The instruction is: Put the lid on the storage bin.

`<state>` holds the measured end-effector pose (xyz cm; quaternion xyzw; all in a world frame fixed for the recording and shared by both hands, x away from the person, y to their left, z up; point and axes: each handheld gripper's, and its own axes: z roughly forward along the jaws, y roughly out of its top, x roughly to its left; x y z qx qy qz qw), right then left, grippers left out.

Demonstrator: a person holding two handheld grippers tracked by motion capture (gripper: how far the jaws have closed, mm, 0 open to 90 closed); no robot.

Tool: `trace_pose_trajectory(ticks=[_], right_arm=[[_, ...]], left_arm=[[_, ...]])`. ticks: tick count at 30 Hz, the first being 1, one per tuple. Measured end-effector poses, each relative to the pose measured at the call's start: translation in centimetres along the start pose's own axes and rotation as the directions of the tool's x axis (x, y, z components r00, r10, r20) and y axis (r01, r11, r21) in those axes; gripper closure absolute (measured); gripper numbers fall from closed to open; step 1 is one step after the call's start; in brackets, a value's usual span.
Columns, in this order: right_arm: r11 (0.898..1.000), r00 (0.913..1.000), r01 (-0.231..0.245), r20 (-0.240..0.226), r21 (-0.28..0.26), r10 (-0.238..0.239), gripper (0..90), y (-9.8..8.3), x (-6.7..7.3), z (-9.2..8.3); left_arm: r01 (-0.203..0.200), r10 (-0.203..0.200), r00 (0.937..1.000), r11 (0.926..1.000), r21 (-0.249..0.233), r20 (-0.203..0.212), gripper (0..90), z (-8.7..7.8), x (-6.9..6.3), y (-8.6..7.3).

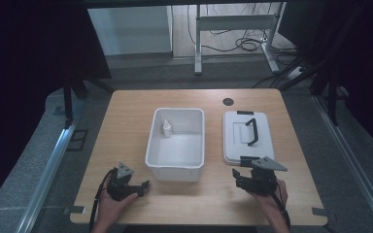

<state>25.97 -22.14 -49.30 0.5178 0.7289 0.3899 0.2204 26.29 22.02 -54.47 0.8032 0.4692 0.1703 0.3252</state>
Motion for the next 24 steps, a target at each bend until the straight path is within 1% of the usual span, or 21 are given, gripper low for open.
trace_pose_trajectory(ticks=[1,2,3,4,5,8,10,12,13,14,16,17,18,19,22,23,24], right_arm=[[1.0,1.0,-0.001,-0.004,0.0,0.001,24.1,0.4,-0.1,-0.1],[1.0,1.0,-0.001,-0.004,0.0,0.001,24.1,0.4,-0.1,-0.1],[1.0,0.9999,-0.011,-0.003,0.0,0.011,25.0,0.8,-0.1,-0.2],[1.0,0.9999,-0.011,-0.003,0.0,0.011,25.0,0.8,-0.1,-0.2],[1.0,0.9999,-0.014,0.003,0.005,0.014,25.7,1.4,-0.1,-0.2],[1.0,0.9999,-0.011,0.013,0.022,0.011,26.6,2.3,0.0,-0.1],[1.0,0.9995,-0.008,0.031,0.024,0.007,26.9,3.1,0.1,-0.1],[1.0,0.9993,-0.01,0.038,0.026,0.009,27.0,3.8,0.1,-0.1],[1.0,0.9993,-0.01,0.038,0.026,0.009,27.0,3.8,0.1,-0.1],[1.0,0.999,-0.006,0.044,0.03,0.005,27.0,4.4,0.2,0.0],[0.999,0.999,-0.007,0.045,0.033,0.005,27.0,4.7,0.2,0.1],[0.999,0.9987,-0.017,0.049,0.039,0.015,27.2,5.5,0.0,0.3],[0.999,0.9986,-0.02,0.05,0.04,0.018,27.4,5.9,-0.1,0.4],[0.999,0.9986,-0.02,0.05,0.04,0.018,27.4,5.9,-0.1,0.4],[0.998,0.998,-0.032,0.057,0.056,0.028,27.7,7.1,-0.4,0.7],[0.997,0.9974,-0.039,0.064,0.073,0.035,28.0,7.7,-0.7,1.0],[0.997,0.9974,-0.039,0.064,0.073,0.035,28.0,7.7,-0.7,1.0]], left_arm=[[0.0,0.0,1.0,1.0,0.0,0.0,12.7,0.0,0.0,0.0],[0.0,0.0,1.0,1.0,0.0,0.0,12.7,0.0,0.0,0.0],[0.001,-0.001,1.0,1.0,0.0,0.0,12.7,0.0,0.0,0.0],[0.001,-0.001,1.0,1.0,0.0,0.0,12.7,0.0,0.0,0.0],[0.001,-0.001,1.0,1.0,0.0,-0.001,12.7,0.0,0.0,0.0],[0.001,-0.001,1.0,1.0,0.0,-0.001,12.7,0.0,0.0,0.0],[0.002,-0.002,1.0,1.0,0.0,-0.001,12.7,0.0,0.0,0.0],[0.002,-0.002,1.0,1.0,0.0,-0.001,12.7,0.0,0.0,0.0],[0.002,-0.002,1.0,1.0,0.0,-0.001,12.7,0.0,0.0,0.0],[0.002,-0.002,1.0,1.0,-0.001,-0.001,12.7,0.0,0.0,0.0],[0.006,-0.006,1.0,1.0,-0.004,-0.001,12.7,0.0,-0.1,0.0],[0.006,-0.006,1.0,1.0,-0.004,-0.001,12.7,0.0,-0.1,0.0],[0.007,-0.007,1.0,1.0,-0.005,-0.001,12.7,0.0,-0.1,-0.1],[0.007,-0.007,1.0,1.0,-0.005,-0.001,12.7,0.0,-0.1,-0.1],[0.001,-0.001,1.0,1.0,-0.003,-0.001,12.7,0.0,0.0,0.0],[0.001,-0.001,1.0,1.0,-0.003,-0.002,12.7,0.0,0.0,0.0],[0.0,0.0,1.0,1.0,-0.003,-0.001,12.7,0.0,0.0,0.0]])
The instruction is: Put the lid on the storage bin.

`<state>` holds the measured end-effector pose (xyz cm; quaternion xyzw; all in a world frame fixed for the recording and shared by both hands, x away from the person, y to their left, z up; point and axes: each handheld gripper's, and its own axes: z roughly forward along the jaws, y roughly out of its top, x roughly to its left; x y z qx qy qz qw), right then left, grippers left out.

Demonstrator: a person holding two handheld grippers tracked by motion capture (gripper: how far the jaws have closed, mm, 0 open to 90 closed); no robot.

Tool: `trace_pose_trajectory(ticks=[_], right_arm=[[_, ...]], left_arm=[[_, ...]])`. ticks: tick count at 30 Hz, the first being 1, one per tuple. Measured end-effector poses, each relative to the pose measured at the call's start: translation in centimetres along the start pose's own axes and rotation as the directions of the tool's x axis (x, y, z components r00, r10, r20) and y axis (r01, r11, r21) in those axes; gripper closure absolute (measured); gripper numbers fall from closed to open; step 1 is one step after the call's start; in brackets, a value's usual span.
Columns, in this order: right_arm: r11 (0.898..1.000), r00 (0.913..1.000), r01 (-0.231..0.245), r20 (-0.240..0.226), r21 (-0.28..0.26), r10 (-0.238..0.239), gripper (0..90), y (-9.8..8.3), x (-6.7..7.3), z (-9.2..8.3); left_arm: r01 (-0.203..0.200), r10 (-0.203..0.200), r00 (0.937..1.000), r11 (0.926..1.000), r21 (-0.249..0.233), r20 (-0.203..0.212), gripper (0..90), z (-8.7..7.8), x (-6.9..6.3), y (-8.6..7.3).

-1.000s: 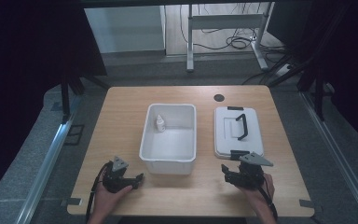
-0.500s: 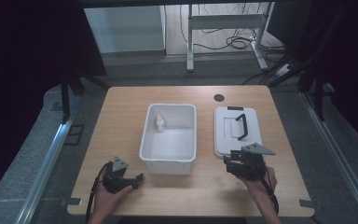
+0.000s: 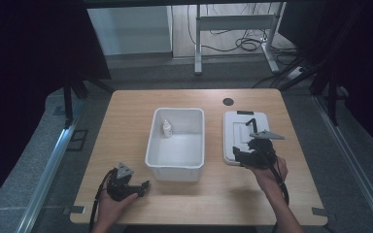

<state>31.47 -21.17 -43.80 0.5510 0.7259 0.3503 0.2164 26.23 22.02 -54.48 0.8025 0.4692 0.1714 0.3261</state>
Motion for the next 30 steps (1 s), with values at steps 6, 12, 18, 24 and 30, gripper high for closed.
trace_pose_trajectory(ticks=[6,12,18,24,30], right_arm=[[0.999,0.9997,-0.013,0.019,0.04,0.013,29.2,1.7,-0.9,1.0],[0.996,0.9983,-0.057,0.018,0.065,0.056,30.4,3.3,-2.1,1.6],[0.991,0.9967,-0.079,0.03,0.108,0.076,33.2,5.4,-3.3,2.3],[0.985,0.9956,-0.091,0.038,0.147,0.086,36.3,7.0,-4.2,2.8],[0.977,0.9945,-0.1,0.049,0.188,0.093,38.3,8.0,-4.7,3.8]], left_arm=[[0.003,-0.003,1.0,1.0,0.0,0.0,12.7,0.0,0.0,0.0],[0.003,-0.003,1.0,1.0,0.0,0.0,12.7,0.0,0.0,0.0],[0.004,-0.004,1.0,1.0,-0.001,0.001,12.7,0.0,0.0,0.0],[0.003,-0.003,1.0,1.0,-0.001,0.0,12.7,0.0,0.0,0.0],[0.004,-0.004,1.0,1.0,-0.001,0.0,12.7,0.0,0.0,0.0]])
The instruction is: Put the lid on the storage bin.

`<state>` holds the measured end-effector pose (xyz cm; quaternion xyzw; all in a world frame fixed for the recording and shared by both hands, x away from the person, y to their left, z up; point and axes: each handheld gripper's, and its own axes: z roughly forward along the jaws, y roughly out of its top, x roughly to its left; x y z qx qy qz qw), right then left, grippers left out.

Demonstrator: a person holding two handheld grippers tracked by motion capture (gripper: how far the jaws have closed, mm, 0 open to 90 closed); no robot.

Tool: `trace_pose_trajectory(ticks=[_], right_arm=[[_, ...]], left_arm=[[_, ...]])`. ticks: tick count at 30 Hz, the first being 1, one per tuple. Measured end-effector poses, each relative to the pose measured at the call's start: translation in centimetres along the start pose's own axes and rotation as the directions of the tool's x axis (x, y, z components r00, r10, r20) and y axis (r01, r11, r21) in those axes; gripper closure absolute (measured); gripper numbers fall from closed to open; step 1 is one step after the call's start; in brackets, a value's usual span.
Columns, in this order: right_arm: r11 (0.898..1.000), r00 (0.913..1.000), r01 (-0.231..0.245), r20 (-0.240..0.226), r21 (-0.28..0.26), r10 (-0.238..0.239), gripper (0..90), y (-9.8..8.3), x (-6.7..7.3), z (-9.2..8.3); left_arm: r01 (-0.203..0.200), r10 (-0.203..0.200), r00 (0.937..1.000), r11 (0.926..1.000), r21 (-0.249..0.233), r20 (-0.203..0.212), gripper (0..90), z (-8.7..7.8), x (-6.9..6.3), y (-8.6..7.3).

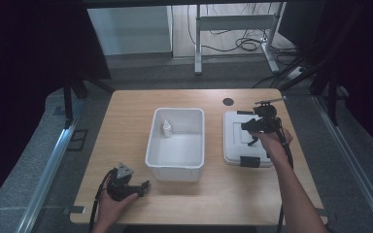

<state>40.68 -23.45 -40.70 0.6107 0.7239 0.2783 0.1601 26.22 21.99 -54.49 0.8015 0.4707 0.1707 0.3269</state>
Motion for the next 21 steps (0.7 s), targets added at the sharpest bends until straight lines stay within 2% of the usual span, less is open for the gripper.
trace_pose_trajectory(ticks=[3,11,15,21], right_arm=[[1.0,1.0,-0.003,-0.003,0.006,0.003,39.4,0.3,0.0,0.2],[0.998,0.9998,-0.011,-0.013,0.069,0.012,43.5,1.3,-0.7,1.2],[0.992,0.9997,-0.021,-0.008,0.125,0.022,47.5,1.9,-1.4,2.0],[0.986,0.9995,-0.025,-0.015,0.164,0.028,50.8,2.3,-1.9,2.8]], left_arm=[[0.0,0.0,1.0,1.0,0.0,0.0,12.7,0.0,0.0,0.0],[0.0,0.0,1.0,1.0,0.0,0.0,12.7,0.0,0.0,0.0],[0.0,0.0,1.0,1.0,0.0,0.0,12.6,0.0,0.0,0.0],[0.0,0.0,1.0,1.0,0.001,0.0,12.6,0.0,0.0,0.0]])
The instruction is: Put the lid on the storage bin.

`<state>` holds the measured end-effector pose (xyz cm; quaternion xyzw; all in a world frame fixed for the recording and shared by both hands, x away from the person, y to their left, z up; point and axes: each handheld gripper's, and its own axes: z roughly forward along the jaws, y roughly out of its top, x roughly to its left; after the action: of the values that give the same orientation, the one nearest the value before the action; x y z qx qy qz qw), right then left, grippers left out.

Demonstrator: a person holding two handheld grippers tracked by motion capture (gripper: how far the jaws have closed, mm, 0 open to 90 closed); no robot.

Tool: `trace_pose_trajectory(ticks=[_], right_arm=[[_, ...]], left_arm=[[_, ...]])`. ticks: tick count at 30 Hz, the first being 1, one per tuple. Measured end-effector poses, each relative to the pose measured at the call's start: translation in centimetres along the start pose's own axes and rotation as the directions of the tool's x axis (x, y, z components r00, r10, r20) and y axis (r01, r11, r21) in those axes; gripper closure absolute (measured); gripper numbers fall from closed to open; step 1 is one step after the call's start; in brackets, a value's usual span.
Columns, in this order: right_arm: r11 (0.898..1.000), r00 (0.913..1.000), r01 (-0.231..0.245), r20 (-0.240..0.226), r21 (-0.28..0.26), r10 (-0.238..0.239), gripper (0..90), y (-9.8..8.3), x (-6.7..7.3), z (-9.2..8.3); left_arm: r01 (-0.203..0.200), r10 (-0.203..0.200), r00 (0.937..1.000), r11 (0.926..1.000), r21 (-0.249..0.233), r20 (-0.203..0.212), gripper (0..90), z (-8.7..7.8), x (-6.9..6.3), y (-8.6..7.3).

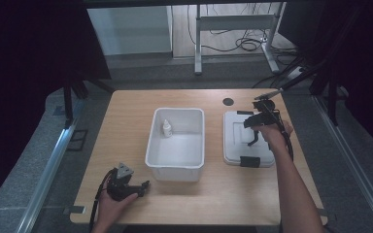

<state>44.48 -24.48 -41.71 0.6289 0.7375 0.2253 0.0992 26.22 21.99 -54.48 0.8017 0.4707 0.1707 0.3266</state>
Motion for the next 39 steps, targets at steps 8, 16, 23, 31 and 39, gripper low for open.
trace_pose_trajectory(ticks=[8,16,23,31,39], right_arm=[[0.998,0.9999,-0.001,-0.011,0.07,0.001,57.5,0.4,-0.9,1.3],[0.996,0.9996,-0.027,-0.003,0.09,0.028,60.7,0.6,-2.0,1.9],[0.991,0.9991,-0.034,-0.021,0.128,0.037,67.5,0.7,-3.0,2.8],[0.986,0.9984,-0.044,-0.027,0.162,0.049,70.0,0.7,-3.6,3.7],[0.982,0.9943,-0.073,-0.064,0.176,0.085,76.2,0.9,-4.7,4.3]], left_arm=[[0.0,0.0,1.0,1.0,0.0,0.0,12.6,0.0,0.0,0.0],[0.0,0.0,1.0,1.0,0.0,0.0,12.6,0.0,0.0,0.0],[0.0,0.0,1.0,1.0,0.0,0.0,12.6,0.0,0.0,0.0],[0.0,0.0,1.0,1.0,0.0,0.0,12.6,0.0,0.0,0.0],[-0.001,0.001,1.0,1.0,0.0,0.0,12.6,0.0,0.0,0.0]])
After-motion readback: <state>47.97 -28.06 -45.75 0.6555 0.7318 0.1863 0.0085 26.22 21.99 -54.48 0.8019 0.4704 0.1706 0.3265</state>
